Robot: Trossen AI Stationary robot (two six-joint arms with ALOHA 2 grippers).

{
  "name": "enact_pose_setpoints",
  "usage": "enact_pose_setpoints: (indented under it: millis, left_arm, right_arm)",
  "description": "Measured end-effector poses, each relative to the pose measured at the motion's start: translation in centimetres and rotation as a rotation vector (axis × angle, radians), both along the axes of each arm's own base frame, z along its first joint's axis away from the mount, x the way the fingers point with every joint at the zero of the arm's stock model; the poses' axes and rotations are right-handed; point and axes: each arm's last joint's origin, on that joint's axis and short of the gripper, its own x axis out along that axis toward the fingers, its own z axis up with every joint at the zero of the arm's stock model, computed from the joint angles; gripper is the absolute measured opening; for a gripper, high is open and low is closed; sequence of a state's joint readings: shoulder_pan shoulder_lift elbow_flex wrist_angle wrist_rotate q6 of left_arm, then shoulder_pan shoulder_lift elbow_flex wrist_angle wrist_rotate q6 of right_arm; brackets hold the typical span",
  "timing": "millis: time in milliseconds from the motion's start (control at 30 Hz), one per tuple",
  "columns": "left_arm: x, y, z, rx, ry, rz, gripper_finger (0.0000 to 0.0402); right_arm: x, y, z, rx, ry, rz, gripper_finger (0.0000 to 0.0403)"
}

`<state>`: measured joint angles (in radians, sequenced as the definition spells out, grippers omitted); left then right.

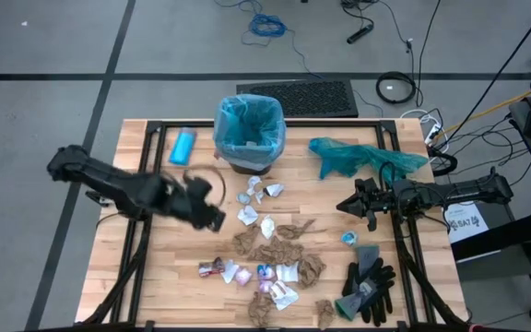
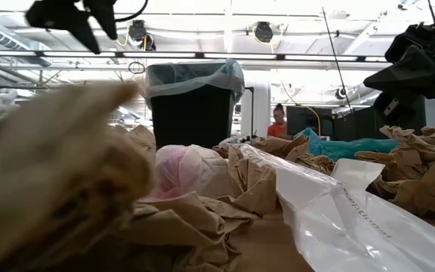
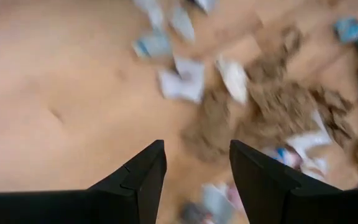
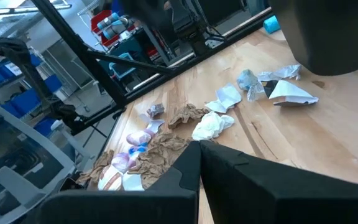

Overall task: Place trash/remove bag and relplace
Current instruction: Put the black paper trash into the trash bin

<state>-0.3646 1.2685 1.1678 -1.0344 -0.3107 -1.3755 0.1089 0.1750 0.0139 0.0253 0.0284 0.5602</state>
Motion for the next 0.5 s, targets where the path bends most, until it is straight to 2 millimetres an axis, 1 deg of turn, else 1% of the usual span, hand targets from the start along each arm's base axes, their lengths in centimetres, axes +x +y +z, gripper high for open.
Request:
enact_pose_setpoints:
  millis: [133,267,400,500]
  left_arm:
    - [0.9,-3.0,-1.8,-0.073,0.005,0.048,0.0180]
    - [1.9,-5.5,-3.7,-0.113,0.020,0.069,0.0180]
    - [2.9,-7.5,-5.2,-0.173,0.024,0.071,0.0180]
    - [3.6,-8.4,-6.1,-0.196,0.013,0.070,0.0180]
  right_arm:
    - [0.0,0.0,0.0,0.026,0.002,-0.003,0.0000]
    - [0.0,0.0,0.0,0.044,0.002,-0.006,0.0000]
    - [0.0,0.0,0.0,0.018,0.001,-0.003,0.0000]
    - [0.0,0.0,0.0,0.111,0.008,-0.021,0.0000]
